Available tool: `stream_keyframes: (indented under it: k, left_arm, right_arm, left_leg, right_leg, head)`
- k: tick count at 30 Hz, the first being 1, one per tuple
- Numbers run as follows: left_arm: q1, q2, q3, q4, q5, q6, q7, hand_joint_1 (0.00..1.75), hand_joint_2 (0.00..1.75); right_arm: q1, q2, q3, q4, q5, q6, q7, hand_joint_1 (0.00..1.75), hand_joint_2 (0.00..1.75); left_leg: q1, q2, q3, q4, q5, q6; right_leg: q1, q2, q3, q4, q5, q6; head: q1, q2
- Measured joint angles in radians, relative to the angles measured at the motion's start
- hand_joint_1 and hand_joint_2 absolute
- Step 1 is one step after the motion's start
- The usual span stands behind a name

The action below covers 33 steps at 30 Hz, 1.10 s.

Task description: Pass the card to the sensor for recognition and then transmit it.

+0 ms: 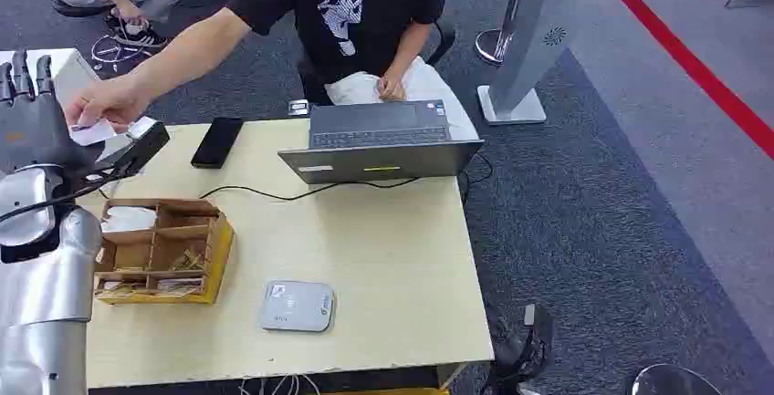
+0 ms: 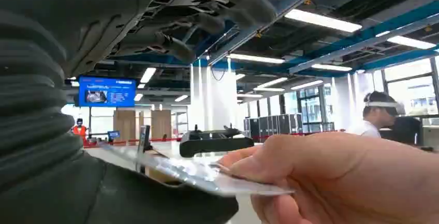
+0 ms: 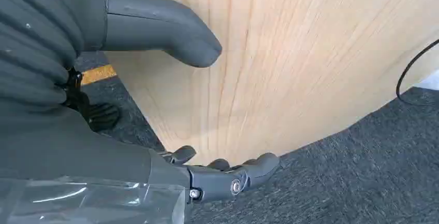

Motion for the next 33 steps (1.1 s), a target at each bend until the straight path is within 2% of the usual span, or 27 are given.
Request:
stream_keyframes:
  k: [6, 30, 33]
  left_arm:
    - [0.011, 0.004, 0.000, 0.005, 0.000, 0.007, -0.018, 1.75, 1.75]
    - [0.022, 0.008, 0.000, 0.005, 0.000, 0.013, -0.019, 1.75, 1.75]
    - [0.051, 0.002, 0.000, -0.022, 0.000, 0.031, -0.052, 1.75, 1.75]
  right_arm:
    - [0.000, 0.000, 0.000, 0.000, 0.002, 0.000, 0.000, 0.00, 1.75]
    - [0.000, 0.000, 0.000, 0.000, 0.001, 0.001, 0.000, 0.00, 1.75]
    - [0.000, 0.000, -0.003, 0.000, 0.000, 0.003, -0.002, 0.00, 1.75]
  left_leg:
    - [0.002, 0.000, -0.002, 0.000, 0.000, 0.000]
    - [0.002, 0.000, -0.003, 0.000, 0.000, 0.000]
    - [0.002, 0.000, -0.002, 0.000, 0.000, -0.001]
  right_leg:
    - [0.002, 0.000, -0.001, 0.000, 0.000, -0.001]
    - [0.002, 0.000, -0.002, 0.000, 0.001, -0.001]
    - [0.002, 0.000, -0.002, 0.000, 0.001, -0.001]
  head:
    - [0.001, 0.000]
    - [0.000, 0.000]
    - [0.000, 0.000]
